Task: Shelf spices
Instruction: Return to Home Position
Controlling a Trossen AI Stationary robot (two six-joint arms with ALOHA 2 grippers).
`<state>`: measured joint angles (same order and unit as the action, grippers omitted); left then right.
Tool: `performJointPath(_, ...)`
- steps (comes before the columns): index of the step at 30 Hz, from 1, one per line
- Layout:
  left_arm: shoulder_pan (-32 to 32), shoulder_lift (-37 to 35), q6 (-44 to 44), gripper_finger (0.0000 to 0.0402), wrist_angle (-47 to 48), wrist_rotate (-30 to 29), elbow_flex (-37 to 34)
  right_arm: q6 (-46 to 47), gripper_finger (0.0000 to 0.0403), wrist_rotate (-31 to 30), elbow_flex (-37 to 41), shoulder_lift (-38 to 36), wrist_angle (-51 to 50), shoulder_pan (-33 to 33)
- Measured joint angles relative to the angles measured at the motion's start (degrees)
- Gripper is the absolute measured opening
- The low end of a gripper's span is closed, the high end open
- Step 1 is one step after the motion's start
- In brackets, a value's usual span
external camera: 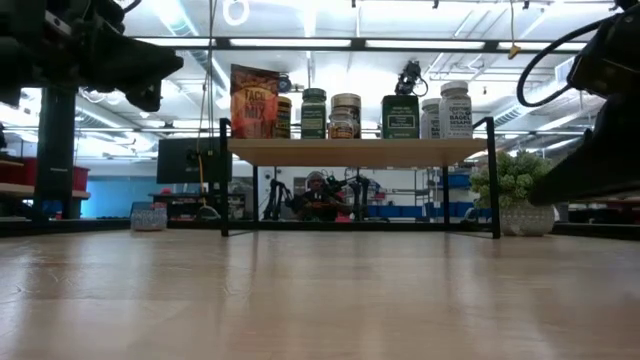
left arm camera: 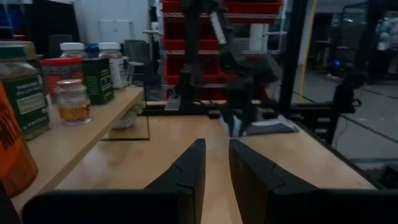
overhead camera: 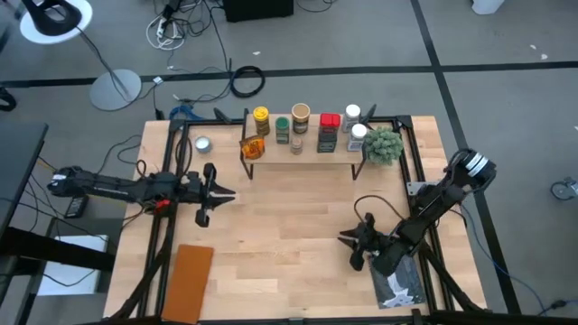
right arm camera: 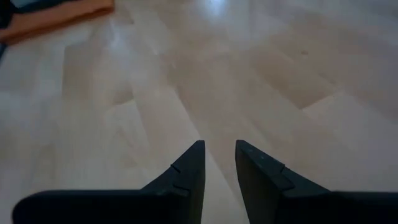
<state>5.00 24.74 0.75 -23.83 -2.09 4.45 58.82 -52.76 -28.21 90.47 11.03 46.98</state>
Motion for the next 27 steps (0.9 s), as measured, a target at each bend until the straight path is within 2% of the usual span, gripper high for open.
performJointPath(4, -1.6, -3.1, -0.2, 0.0076, 3.5, 4.0, 0.0, -2.2, 0.0089, -0.1, 4.4, -6.3, 2.5, 0.3)
performJointPath(8, -1.7, -5.7, -0.5, 0.0076, 7.1, 4.2, -0.2, -6.5, 0.0089, -0.1, 6.9, -11.6, 4.4, 0.3)
performJointPath(12, -1.7, -9.0, -0.5, 0.0076, 6.6, 4.0, -3.2, -10.6, 0.0089, -0.1, 7.7, -15.4, 4.4, 0.3)
performJointPath(17, -1.7, -12.5, -0.5, 0.0076, 9.2, 4.7, -4.0, -14.3, 0.0089, -0.1, 7.7, -17.7, 4.3, 0.3)
performJointPath(27, -1.7, -13.1, 1.4, 0.0076, 11.4, 5.4, -4.0, -16.5, 0.0089, 0.1, 7.7, -18.1, 4.3, 0.2)
